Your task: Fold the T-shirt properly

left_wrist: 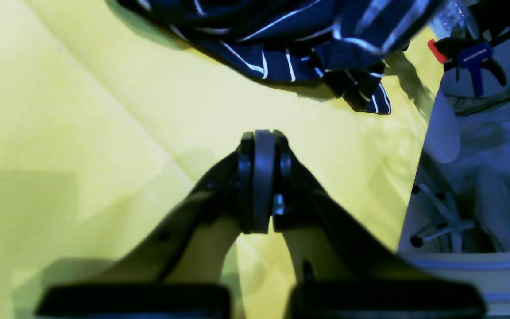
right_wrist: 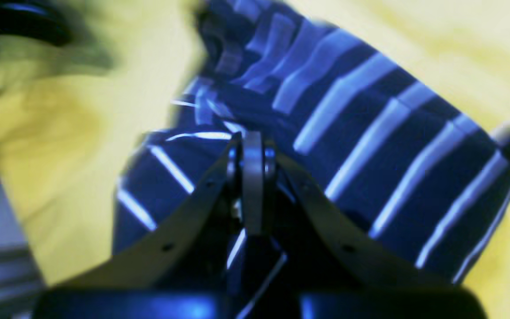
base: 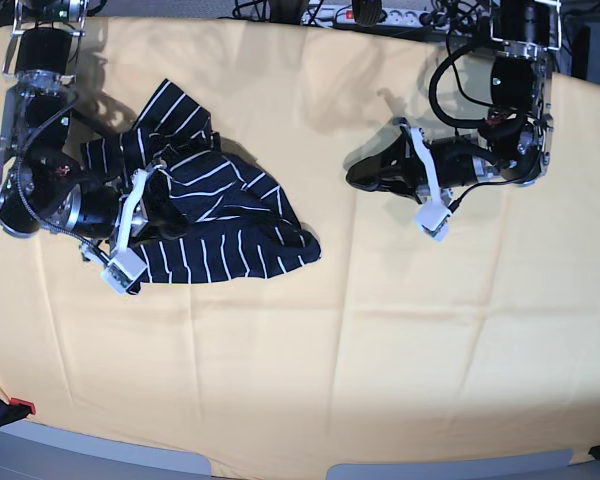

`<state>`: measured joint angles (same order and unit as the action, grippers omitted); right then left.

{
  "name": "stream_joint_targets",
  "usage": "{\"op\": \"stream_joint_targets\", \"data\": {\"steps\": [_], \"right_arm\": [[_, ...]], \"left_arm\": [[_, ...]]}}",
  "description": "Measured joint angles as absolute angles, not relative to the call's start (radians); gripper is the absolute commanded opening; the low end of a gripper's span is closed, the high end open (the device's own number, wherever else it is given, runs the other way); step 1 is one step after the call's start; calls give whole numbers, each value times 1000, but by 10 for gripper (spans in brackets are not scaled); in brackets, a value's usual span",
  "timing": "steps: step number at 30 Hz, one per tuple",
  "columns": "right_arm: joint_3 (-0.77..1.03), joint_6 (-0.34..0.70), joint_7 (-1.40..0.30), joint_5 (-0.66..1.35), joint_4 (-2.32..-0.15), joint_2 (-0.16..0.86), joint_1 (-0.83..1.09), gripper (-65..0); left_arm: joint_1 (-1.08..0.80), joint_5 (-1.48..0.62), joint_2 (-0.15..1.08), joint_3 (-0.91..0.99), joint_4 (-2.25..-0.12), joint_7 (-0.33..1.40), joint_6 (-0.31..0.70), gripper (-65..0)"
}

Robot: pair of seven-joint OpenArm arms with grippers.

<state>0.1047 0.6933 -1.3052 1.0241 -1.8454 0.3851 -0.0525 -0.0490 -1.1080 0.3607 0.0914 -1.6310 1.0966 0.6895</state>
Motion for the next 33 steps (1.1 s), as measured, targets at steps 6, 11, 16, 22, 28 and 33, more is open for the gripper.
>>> {"op": "stream_joint_targets", "data": {"steps": [6,11,16,22,28,33], "right_arm": [[105,692,-1266,982,-1847,385,22,-650],[119,692,-1275,978,-1887,384,28,-650],[216,692,-1260,936,-1903,382,22,-650],[242,674,-1188,817,-1901,382,36,-650],[242,674,-1196,871,-1897,357,130,-650],[237,691,-1225,1164,-1897,327,149,-650]], "left_arm": [[-47,-1108,361,91,-1631,1097,690,-650],[-47,-1088,361,91,-1631,1097,690,-650],[-52,-1074,361,91,-1631,1097,690,-650],[-52,-1076,361,91,-1631,1097,690,-650],[-52,-1081,361,91,-1631,1097,690,-650],[-52,-1085,361,91,-1631,1097,690,-650]]}}
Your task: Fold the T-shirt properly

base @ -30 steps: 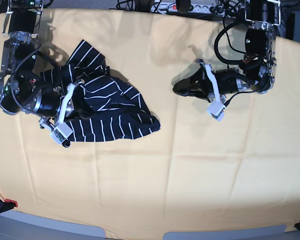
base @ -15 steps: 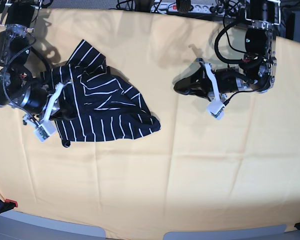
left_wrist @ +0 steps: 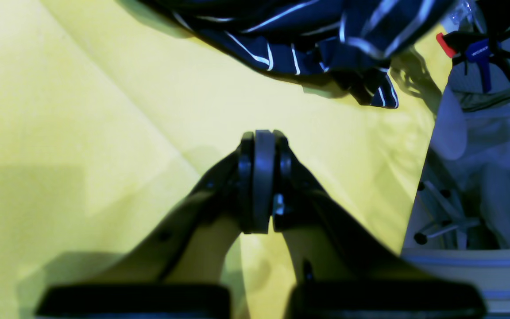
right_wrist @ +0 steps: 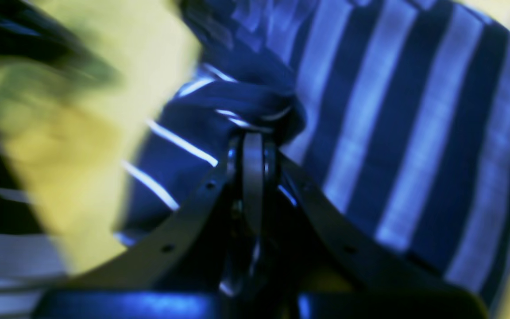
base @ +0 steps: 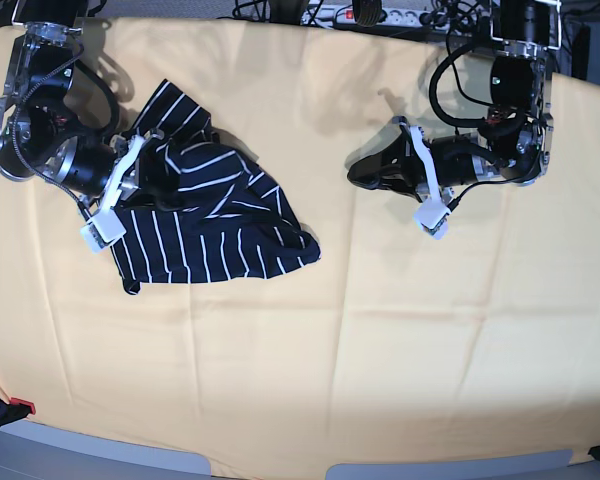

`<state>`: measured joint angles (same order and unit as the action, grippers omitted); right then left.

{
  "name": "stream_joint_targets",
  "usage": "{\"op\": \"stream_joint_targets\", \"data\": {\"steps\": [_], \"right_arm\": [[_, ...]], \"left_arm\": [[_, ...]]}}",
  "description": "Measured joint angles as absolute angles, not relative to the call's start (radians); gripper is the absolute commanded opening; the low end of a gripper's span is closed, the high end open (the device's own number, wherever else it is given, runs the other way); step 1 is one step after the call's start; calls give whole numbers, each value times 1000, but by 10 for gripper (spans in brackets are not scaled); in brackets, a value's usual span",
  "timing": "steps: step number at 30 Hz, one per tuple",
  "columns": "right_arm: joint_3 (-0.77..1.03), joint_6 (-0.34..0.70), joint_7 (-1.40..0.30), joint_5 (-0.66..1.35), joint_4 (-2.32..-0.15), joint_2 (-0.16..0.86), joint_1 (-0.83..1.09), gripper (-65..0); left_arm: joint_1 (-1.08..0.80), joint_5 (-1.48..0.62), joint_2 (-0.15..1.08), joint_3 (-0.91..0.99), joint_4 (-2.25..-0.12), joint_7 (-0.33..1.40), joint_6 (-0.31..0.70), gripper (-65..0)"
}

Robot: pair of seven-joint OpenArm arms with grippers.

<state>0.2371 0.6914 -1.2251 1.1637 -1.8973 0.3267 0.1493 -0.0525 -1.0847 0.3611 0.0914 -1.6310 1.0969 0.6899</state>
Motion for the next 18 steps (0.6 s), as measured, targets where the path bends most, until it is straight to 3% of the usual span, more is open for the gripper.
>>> {"op": "stream_joint_targets", "data": {"steps": [6,12,18], "right_arm": [[138,694,-1376,1393,-1897,318,149,-650],[-10,693,-1415,1415,-1897,318,150,-650],[-5,695,-1418,1412,-1977,321,127,-650]], "left_arm": [[-52,-1145,361,91,-1631,1097,690,-650],[-52,-1202,361,91,-1631,1097,690,-650],[-52,-1294,360,91,-1631,1194,690,-650]]}}
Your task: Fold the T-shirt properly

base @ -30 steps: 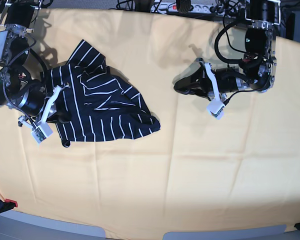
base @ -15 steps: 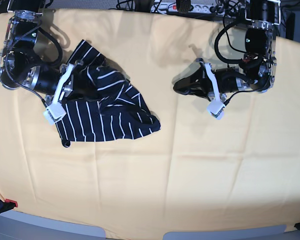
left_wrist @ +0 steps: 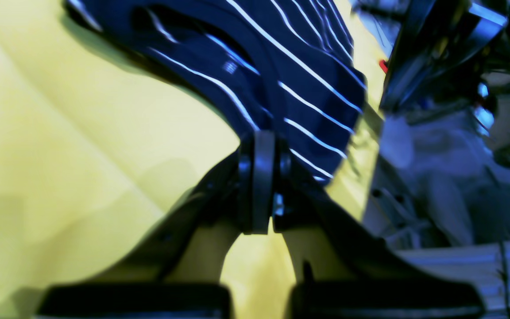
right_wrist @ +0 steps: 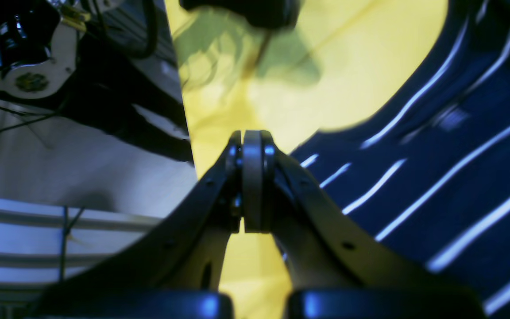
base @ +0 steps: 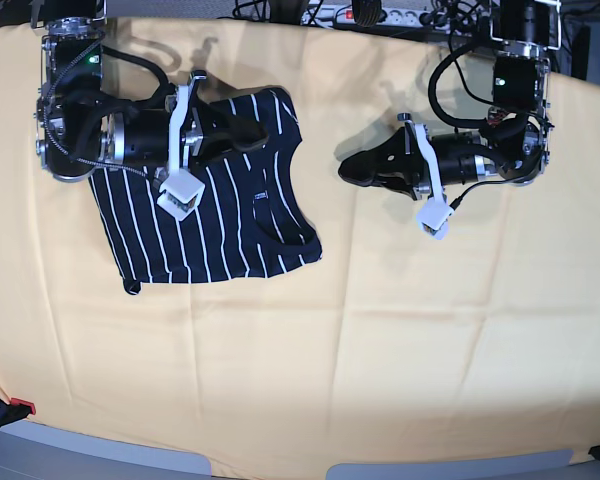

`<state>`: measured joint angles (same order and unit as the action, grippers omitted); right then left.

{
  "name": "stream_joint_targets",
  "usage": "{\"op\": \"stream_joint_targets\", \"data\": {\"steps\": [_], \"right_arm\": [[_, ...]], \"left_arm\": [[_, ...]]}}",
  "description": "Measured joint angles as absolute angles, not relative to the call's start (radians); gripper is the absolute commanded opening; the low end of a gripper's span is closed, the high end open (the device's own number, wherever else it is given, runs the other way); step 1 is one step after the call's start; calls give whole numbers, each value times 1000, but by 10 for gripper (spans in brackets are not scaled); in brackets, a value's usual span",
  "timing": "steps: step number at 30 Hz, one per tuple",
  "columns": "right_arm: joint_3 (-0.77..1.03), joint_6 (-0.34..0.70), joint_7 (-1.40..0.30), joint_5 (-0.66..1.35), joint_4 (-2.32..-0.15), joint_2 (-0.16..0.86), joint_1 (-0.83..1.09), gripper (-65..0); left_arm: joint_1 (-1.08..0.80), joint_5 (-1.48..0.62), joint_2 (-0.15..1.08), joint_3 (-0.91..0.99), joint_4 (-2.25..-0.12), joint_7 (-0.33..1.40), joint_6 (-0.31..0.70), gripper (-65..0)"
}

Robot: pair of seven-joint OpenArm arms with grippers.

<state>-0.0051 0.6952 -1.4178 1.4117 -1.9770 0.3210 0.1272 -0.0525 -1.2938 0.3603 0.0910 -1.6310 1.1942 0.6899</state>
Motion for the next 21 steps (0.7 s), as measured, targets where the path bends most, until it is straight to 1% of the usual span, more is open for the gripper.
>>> {"op": "stream_joint_targets", "data": {"steps": [4,6,10,11,14,18,21], "right_arm": [[67,693,-1410,1374,-2018,321,57,-650],[100,695,-1394,1242,-2017,327,30,-650],[108,696,-1213,982,-2014,360,-29,-650],[104,693,-1193,949,-2008,369,-42,-650],[89,693,-1187,931,-1949,400,-79,-650],[61,693,-1180,920,-1806,448,-180,-650],[41,693,-1168,925,-1700,457,-255,-650]], "left_arm": [[-53,-1309,361,91,-1686,1251,690,-650],[-53,-1312,363,91,-1746,1271,690,-650],[-54,-1313,363,64,-1876,1283,690,-650],[-57,-1313,363,48,-1898,1283,691,-650],[-73,-1296,364,-33,-1934,1284,690,-650],[-81,-1095,358,-199,-1942,1205,693,-650],[-80,-933,361,-334,-1942,1131,693,-650]]}}
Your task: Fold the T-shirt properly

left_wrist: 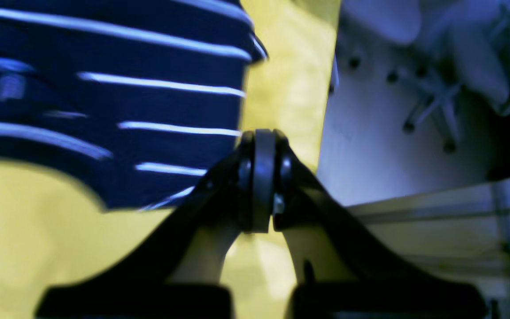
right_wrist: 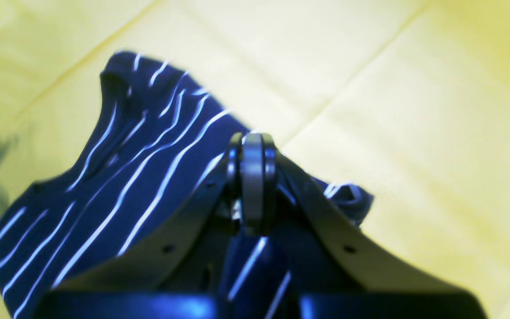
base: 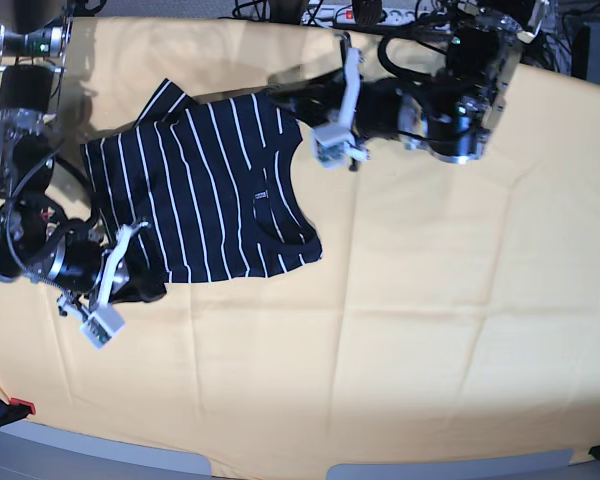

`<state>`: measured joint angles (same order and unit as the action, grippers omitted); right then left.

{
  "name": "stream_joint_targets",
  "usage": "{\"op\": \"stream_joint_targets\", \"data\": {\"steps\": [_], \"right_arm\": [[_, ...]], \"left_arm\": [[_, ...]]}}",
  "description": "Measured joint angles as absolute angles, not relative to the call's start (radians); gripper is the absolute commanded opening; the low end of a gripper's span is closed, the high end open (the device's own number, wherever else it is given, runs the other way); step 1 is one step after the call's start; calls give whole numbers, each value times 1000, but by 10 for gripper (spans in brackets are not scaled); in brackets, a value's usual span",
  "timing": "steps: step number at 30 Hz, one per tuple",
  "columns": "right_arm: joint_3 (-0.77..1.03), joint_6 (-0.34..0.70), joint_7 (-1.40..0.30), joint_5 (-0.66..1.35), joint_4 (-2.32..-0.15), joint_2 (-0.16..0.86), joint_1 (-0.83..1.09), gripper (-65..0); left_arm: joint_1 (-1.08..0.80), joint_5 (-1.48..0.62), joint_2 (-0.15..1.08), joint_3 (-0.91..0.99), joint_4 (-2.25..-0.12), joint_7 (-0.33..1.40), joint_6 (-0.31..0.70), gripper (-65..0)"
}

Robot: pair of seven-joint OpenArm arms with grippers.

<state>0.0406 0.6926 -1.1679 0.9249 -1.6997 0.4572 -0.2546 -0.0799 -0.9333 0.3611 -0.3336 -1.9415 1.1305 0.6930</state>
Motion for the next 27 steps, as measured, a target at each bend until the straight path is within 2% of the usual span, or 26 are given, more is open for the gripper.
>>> {"op": "stream_joint_targets", "data": {"steps": [6,11,16,20,27], "right_arm": [[-28,693,-1164,873,-1483,461,-387,-650],[-154,693,-1153,799,-1319,467,-462,-650],[-267,693,-1114,683,-1231,468,-494,-650],[-301,693,-1102,627,-1230,467,-496,-650],[-304,693,-1103,662,-1230,485,-494,-650]], "left_arm": [[-78,-646,361,-529,-1941,961,685,-650],[-77,-434,322,-600,-1941,935,581,-650],[-77,-327,245,-614,-1941,913,503,-650],[-75,-302,206,-614,-1940,906,501,-650],[-75,-281,189,-615,-1865,877,505,-650]]}}
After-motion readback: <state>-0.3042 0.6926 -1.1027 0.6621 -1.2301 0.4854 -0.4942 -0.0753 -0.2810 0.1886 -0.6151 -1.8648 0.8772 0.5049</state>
